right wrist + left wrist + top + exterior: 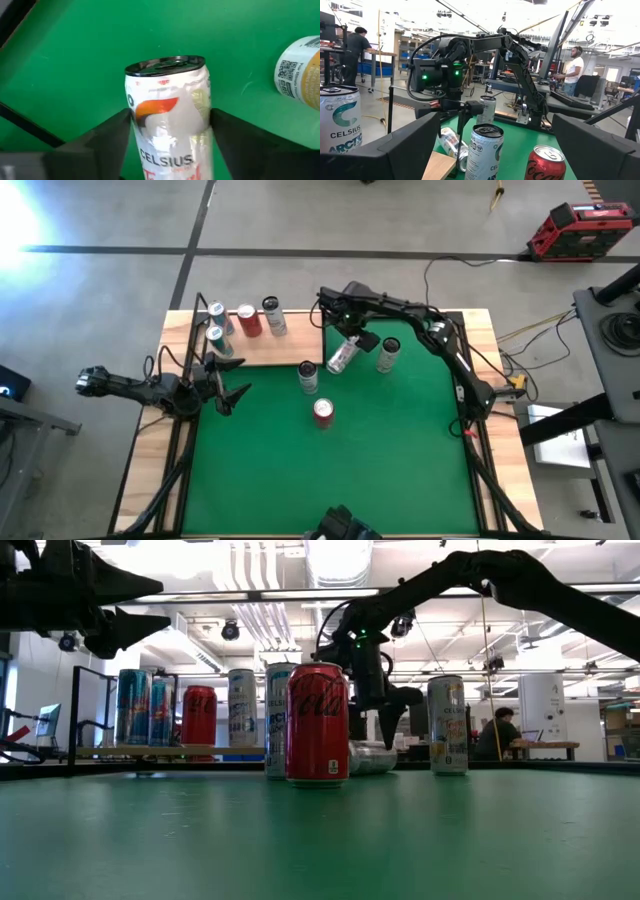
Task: Place canned beverage on shelf
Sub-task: Adjust the white yellow soda can on the table
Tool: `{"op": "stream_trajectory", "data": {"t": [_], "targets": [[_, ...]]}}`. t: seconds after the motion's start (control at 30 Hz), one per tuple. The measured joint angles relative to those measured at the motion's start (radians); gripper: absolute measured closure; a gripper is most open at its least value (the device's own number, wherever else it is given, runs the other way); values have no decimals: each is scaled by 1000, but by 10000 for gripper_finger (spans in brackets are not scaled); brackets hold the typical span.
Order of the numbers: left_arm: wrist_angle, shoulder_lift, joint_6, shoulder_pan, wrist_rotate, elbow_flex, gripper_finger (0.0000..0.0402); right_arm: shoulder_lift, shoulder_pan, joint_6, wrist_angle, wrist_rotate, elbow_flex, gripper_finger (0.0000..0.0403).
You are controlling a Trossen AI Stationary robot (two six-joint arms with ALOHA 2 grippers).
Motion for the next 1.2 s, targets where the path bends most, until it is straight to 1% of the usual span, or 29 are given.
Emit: {"op": "stream_trajectory", "data": {"t": [0.13, 0.27, 0.67, 0.77, 0.83, 1.1, 1.2], "targets": [[0, 0, 0, 0, 0, 0, 27, 2, 3, -10, 21, -7, -2, 79], [0, 0, 0, 0, 0, 0, 27, 2, 3, -37, 10, -7, -9, 42], [0, 0, 0, 0, 0, 0, 27, -2, 4, -68, 36, -6, -63, 33], [0, 0, 0, 0, 0, 0, 27, -2, 5, -68, 44, -7, -65, 37], [0, 0, 0, 0, 0, 0, 27, -2, 6, -67, 49, -7, -65, 46], [0, 0, 0, 0, 0, 0, 27, -2, 14, -66, 54, 3, -76, 120], [0, 0, 0, 0, 0, 0, 27, -2, 14, -83, 50, 4, -76, 141]]}}
